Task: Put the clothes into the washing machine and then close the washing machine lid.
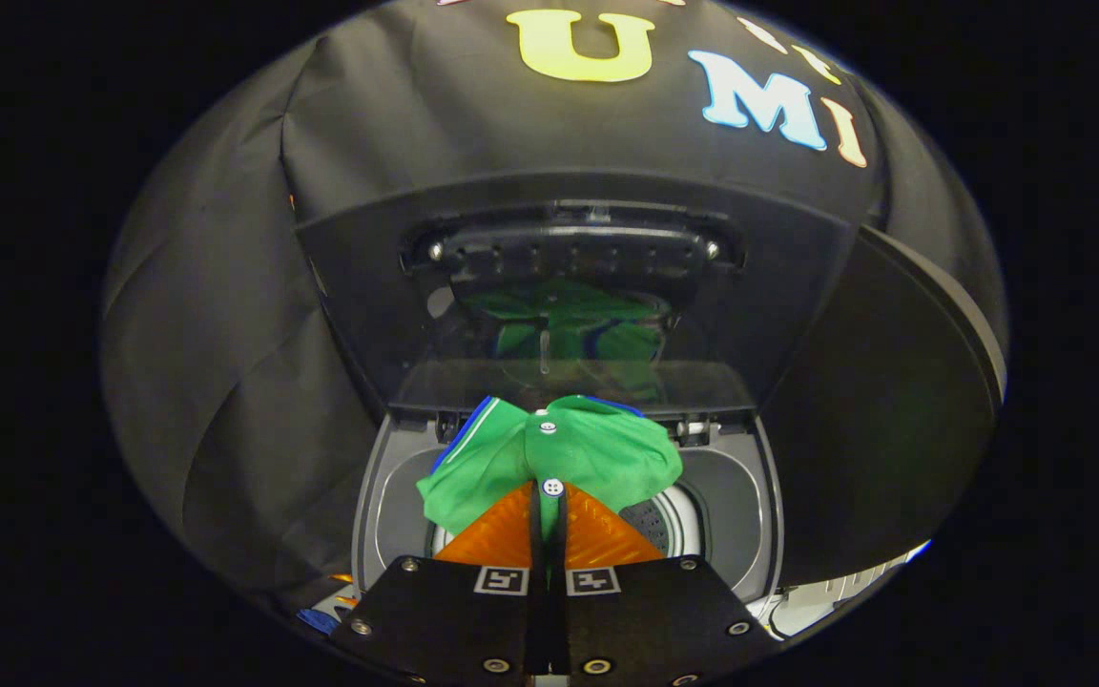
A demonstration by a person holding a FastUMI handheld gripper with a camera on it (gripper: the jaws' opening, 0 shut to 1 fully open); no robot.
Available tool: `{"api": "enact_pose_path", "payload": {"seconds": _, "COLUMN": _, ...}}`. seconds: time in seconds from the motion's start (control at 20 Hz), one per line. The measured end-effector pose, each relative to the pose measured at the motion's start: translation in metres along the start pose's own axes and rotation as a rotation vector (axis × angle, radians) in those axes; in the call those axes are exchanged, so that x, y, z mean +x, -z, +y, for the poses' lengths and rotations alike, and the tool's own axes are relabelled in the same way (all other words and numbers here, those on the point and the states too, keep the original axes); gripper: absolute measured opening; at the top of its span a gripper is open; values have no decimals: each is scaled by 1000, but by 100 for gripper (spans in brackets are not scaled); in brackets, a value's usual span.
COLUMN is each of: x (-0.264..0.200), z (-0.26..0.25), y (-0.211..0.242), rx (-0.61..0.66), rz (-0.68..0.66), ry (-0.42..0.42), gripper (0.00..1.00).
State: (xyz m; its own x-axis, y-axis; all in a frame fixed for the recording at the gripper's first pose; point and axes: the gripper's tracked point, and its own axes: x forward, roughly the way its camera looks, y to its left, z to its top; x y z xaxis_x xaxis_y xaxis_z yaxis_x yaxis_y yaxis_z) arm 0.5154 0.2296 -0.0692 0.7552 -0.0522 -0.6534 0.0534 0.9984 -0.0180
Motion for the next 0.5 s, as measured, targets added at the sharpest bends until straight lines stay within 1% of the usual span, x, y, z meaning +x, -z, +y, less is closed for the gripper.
{"api": "enact_pose_path", "payload": {"seconds": 0.25, "x": 19, "z": 0, "y": 17, "rx": -14, "rz": 49, "ry": -24, "gripper": 0}}
{"api": "enact_pose_path", "payload": {"seconds": 0.35, "x": 18, "z": -1, "y": 15, "rx": -39, "rz": 58, "ry": -17, "gripper": 1}}
{"api": "enact_pose_path", "payload": {"seconds": 0.45, "x": 20, "z": 1, "y": 16, "rx": -54, "rz": 69, "ry": 14, "gripper": 2}}
{"api": "enact_pose_path", "payload": {"seconds": 0.5, "x": 20, "z": 1, "y": 17, "rx": -56, "rz": 68, "ry": 8, "gripper": 21}}
